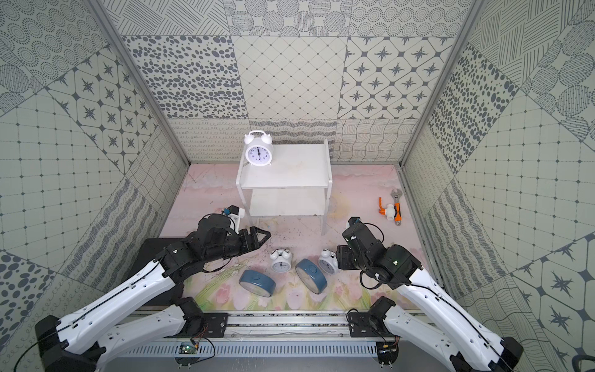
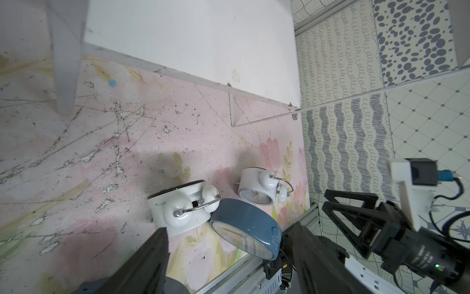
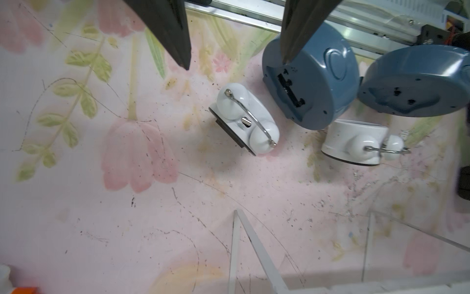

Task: Place the alarm clocks on the shelf by style
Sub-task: Pick up the alarm from the center of the board.

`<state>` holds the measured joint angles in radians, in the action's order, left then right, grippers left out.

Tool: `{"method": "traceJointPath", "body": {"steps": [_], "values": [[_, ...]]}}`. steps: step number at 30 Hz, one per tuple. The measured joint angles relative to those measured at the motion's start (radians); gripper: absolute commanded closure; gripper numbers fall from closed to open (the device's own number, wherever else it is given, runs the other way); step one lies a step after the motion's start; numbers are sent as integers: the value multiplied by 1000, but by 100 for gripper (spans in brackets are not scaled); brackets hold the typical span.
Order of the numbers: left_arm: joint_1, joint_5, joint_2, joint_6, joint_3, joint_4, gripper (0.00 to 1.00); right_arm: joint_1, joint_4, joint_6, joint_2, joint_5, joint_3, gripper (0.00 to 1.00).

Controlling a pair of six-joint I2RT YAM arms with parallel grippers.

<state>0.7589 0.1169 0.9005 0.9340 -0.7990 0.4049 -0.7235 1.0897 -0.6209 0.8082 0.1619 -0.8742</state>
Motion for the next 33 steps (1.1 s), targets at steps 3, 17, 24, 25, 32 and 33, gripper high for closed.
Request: {"method": "traceJointPath", "body": {"steps": [3,17,24,25,32,33], "values": [[0,-23,-4,1,0,-11,17,0,-34,0,10,-3,30,35],[-3,-40,20,0,4,-102,16,0,-227,54,164,-56,71,64],[-9,-18,57,-2,-5,-123,20,0,-226,53,179,-47,71,69],[-10,-13,63,-2,-7,-129,21,0,-226,53,187,-47,71,70],[-13,21,89,-2,-23,-133,24,-2,-215,52,216,-33,71,75],[-13,26,88,-2,-24,-133,25,-2,-213,52,219,-29,71,76]]}}
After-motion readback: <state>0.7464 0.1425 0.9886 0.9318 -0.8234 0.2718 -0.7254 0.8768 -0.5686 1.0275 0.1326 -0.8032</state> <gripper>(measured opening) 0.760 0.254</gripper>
